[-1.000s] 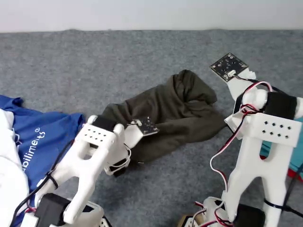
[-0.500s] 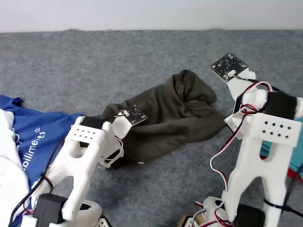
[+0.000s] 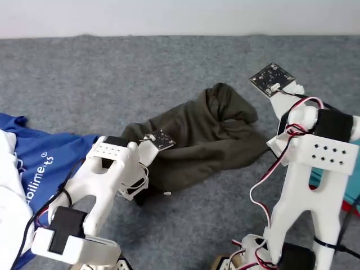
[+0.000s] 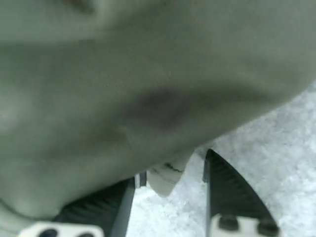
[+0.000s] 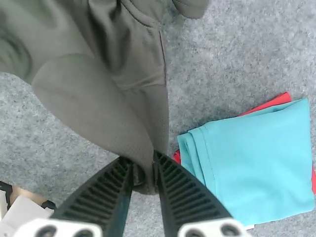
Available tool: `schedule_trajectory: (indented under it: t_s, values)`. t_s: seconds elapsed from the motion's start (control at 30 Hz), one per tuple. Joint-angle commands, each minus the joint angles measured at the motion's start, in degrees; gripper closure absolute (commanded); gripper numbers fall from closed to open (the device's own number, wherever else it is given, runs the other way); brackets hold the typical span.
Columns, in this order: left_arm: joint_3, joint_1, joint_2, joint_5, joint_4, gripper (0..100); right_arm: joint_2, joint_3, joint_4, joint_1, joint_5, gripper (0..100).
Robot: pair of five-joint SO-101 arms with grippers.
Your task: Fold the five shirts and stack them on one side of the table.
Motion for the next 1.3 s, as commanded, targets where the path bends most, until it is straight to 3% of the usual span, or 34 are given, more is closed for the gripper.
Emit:
schedule_trajectory:
  t_s: [0.0,0.27,0.37,0.63,0.87,1.27]
  values:
    - [-1.2,0.0,0.1,2.3,-2.9,80,-2.4,-0.4,-0.1,0.7,-0.6,98.4]
    - [-1.5,0.1,0.2,3.2,-5.3,98,-2.4,-0.4,-0.1,0.6,-0.6,98.4]
    - [-1.7,0.1,-0.7,3.1,-4.7,99,-2.4,-0.4,-0.1,0.6,-0.6,98.4]
    - [-15.2,-0.5,-14.2,3.3,12.3,99,-5.5,-3.3,-0.7,0.8,-0.5,98.4]
    - [-29.2,-1.0,-30.0,3.4,19.5,99,-11.6,-4.7,-5.9,1.0,-0.3,98.4]
    - [-48.4,-18.0,-36.6,3.1,20.1,99,-26.2,-4.7,-29.7,0.7,4.2,98.5]
